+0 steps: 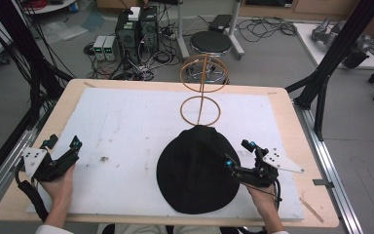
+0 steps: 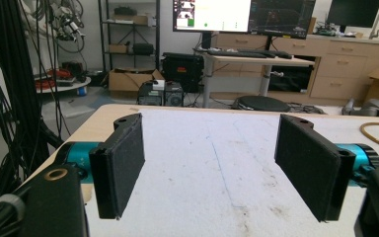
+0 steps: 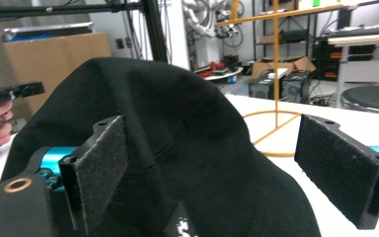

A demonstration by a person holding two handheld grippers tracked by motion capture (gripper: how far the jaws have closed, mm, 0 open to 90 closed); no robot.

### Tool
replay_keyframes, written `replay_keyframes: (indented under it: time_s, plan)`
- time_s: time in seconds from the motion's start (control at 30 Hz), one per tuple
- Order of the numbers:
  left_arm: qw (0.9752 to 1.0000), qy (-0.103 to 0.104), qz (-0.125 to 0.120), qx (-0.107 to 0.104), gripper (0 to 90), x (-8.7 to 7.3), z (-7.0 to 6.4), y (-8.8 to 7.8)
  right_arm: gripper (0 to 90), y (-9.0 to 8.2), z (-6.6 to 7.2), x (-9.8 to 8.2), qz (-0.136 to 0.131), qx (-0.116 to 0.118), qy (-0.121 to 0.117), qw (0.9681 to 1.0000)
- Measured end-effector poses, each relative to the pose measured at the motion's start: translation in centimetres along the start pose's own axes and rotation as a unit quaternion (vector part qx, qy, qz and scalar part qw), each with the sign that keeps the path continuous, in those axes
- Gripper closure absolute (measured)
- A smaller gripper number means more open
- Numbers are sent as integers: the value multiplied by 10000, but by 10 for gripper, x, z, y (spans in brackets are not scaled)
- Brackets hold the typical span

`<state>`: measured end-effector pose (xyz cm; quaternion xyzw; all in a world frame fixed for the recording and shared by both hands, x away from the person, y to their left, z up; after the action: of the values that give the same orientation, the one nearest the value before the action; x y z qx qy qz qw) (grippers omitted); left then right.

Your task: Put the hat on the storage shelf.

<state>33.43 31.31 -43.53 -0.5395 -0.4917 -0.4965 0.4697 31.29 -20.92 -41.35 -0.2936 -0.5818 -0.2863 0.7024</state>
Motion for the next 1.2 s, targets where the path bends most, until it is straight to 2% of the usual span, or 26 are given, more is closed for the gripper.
replay_keyframes:
  time_s: [0.37,0.67,1.0,1.2]
  plan:
    - [10000,24,12,-3,274,0,0,1,127,18,8,-9,374,417,-46,9984]
    - [10000,21,41,-28,275,-1,0,1,169,24,15,-15,628,674,-113,9957]
    - [10000,29,58,-39,276,-2,0,2,198,29,21,-24,939,853,-233,9916]
    - [10000,27,57,-56,280,-2,0,3,256,31,21,-30,1117,836,-250,9899]
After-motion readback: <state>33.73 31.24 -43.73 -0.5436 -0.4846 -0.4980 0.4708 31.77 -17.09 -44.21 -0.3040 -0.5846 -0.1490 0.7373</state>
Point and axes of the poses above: each handheld gripper's, and its own axes: y roughly forward along the jaws, x roughly out of its top, z roughly to its left, the point moved 7 cm from there along y, roughly forward along the jaws
